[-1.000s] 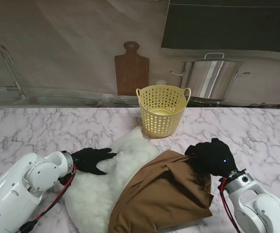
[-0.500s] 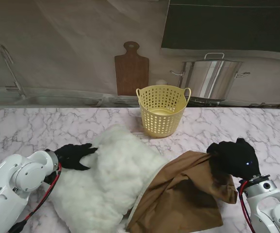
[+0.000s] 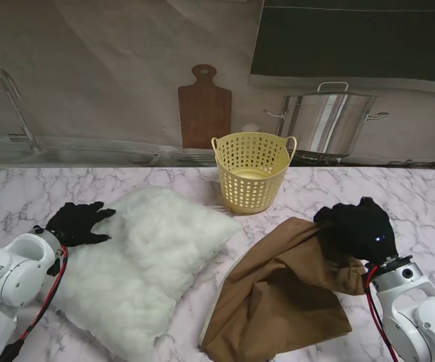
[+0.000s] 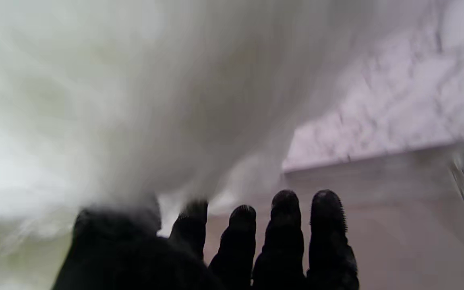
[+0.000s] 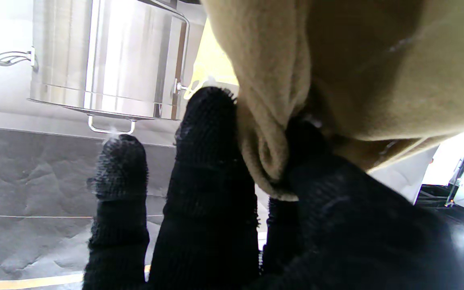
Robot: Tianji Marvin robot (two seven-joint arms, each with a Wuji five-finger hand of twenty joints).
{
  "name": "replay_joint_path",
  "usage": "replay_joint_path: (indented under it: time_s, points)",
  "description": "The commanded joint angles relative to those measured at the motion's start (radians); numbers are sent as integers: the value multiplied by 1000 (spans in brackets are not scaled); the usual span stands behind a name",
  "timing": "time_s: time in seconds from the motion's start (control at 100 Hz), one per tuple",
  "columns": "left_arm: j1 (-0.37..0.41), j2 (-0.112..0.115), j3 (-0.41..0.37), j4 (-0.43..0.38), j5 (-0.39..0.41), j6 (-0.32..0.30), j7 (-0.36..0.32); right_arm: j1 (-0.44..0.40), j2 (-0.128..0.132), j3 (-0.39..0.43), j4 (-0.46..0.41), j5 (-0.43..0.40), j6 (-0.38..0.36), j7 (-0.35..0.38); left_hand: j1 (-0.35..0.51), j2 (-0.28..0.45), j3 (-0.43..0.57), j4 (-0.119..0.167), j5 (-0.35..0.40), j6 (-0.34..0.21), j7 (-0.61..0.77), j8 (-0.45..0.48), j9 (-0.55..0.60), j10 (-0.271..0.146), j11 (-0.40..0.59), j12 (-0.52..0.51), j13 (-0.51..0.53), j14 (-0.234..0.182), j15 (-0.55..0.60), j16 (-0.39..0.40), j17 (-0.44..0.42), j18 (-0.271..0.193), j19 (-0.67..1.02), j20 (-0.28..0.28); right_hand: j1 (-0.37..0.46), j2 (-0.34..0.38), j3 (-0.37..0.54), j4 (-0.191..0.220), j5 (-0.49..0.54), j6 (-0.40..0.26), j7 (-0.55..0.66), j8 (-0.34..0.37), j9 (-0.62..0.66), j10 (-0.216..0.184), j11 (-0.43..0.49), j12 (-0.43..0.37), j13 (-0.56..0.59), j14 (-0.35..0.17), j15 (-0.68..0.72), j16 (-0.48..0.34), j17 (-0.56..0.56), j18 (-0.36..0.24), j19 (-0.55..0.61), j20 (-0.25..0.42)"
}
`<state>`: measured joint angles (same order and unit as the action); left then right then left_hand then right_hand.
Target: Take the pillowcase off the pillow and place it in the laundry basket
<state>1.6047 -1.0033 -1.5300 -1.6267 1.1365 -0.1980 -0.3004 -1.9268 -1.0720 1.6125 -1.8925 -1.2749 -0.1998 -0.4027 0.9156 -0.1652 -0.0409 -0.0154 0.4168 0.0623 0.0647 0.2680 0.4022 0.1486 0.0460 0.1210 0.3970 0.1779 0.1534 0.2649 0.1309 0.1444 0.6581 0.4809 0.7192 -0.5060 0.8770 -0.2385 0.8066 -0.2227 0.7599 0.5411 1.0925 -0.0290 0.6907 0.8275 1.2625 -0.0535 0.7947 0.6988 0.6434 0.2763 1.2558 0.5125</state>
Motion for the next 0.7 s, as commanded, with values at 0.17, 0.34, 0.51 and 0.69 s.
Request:
replay_joint_path:
  time_s: [0.17, 0.34, 0.51, 0.69]
  points:
    - [-4, -23, 28, -43, -4, 63, 103, 43, 3, -90, -20, -2, -31, -20, 67, 83, 15, -1, 83, 34, 64, 62, 107, 23, 21, 54, 67, 44, 25, 49, -6, 84, -24, 37, 103, 105, -22, 56, -50, -56, 111, -68, -17, -23, -4, -54, -12, 19, -36, -17, -17, -13, -5, 7]
    - [-22, -30, 81, -55, -18, 127, 125, 50, 12, -175, -40, -33, -49, -38, 69, 90, 14, -1, 80, 37, 59, 67, 107, 26, 14, 62, 68, 47, 20, 55, -12, 91, -27, 36, 100, 111, -101, 70, -100, -36, 123, -170, 23, -43, -16, -118, -1, 24, -48, -26, -25, -13, 4, 13]
    - [-30, -34, 106, -56, -35, 152, 132, 36, 20, -243, -36, -35, -69, 3, 72, 94, 13, -2, 78, 38, 56, 70, 108, 26, 10, 67, 69, 49, 19, 60, -13, 94, -29, 35, 71, 113, -132, 79, -97, -21, 123, -213, 70, -58, -64, -183, 4, 24, -76, -39, -37, 0, -5, 13]
    - [-34, -36, 118, -53, -46, 161, 145, 25, 23, -291, 2, 12, -59, 103, 72, 98, 12, -2, 74, 40, 52, 72, 104, 31, 7, 69, 67, 51, 17, 63, -18, 100, -32, 33, 50, 114, -140, 78, -100, 21, 109, -249, 122, -60, -125, -259, 12, 27, -114, -53, -39, 4, -9, 13]
